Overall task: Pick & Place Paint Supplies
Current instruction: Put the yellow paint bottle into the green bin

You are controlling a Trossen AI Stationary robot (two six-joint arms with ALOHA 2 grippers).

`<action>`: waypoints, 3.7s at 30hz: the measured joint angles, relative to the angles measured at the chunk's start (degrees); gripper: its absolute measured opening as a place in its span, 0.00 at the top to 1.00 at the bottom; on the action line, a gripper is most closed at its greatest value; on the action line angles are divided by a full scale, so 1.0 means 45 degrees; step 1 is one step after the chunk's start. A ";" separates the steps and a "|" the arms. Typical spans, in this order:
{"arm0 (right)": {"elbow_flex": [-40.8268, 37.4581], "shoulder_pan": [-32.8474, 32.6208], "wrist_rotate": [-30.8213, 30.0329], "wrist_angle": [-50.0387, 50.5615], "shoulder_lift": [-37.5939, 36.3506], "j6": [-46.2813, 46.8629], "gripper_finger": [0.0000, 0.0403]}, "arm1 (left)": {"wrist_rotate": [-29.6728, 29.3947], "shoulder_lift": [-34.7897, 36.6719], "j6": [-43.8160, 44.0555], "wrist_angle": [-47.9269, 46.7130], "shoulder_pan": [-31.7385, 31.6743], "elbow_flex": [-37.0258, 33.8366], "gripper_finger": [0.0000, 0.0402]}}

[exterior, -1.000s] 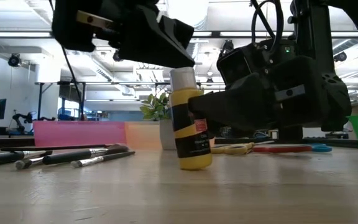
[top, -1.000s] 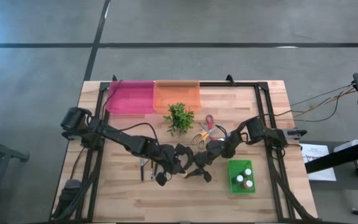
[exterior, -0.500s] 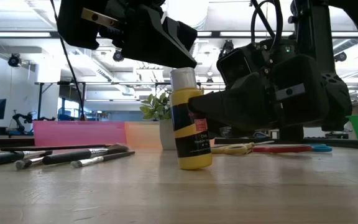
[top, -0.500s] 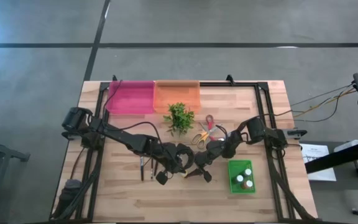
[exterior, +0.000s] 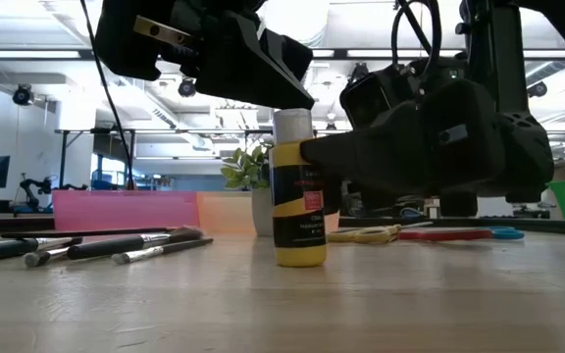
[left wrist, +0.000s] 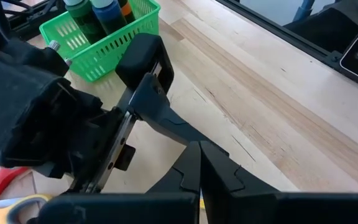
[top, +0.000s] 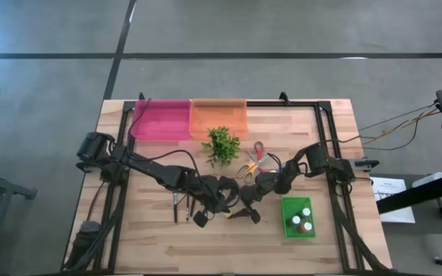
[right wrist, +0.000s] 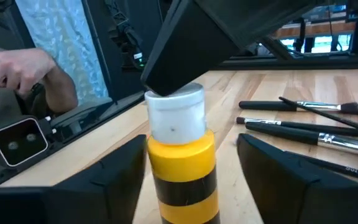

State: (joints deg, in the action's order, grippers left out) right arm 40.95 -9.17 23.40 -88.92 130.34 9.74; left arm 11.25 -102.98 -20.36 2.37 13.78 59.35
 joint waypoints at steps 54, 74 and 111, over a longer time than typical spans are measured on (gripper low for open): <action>0.2237 -0.0525 -0.3576 1.9265 -0.9951 -0.2558 0.30 | -0.3008 0.8471 -0.0886 -0.4572 0.1443 -0.2320 0.75; 1.1358 -0.1166 -0.2837 2.9197 -0.4521 -0.3044 0.30 | -0.3565 1.2235 0.0449 -0.4123 0.1549 -0.4937 0.75; 1.1589 -0.1566 -0.3910 2.9124 -0.3361 -0.2729 0.30 | -0.3606 1.2254 0.0641 -0.4211 0.1540 -0.4949 0.75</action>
State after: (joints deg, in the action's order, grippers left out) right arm 93.10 -16.21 5.80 42.13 115.22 -2.54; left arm -4.98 -47.83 -17.47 -16.58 20.71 37.08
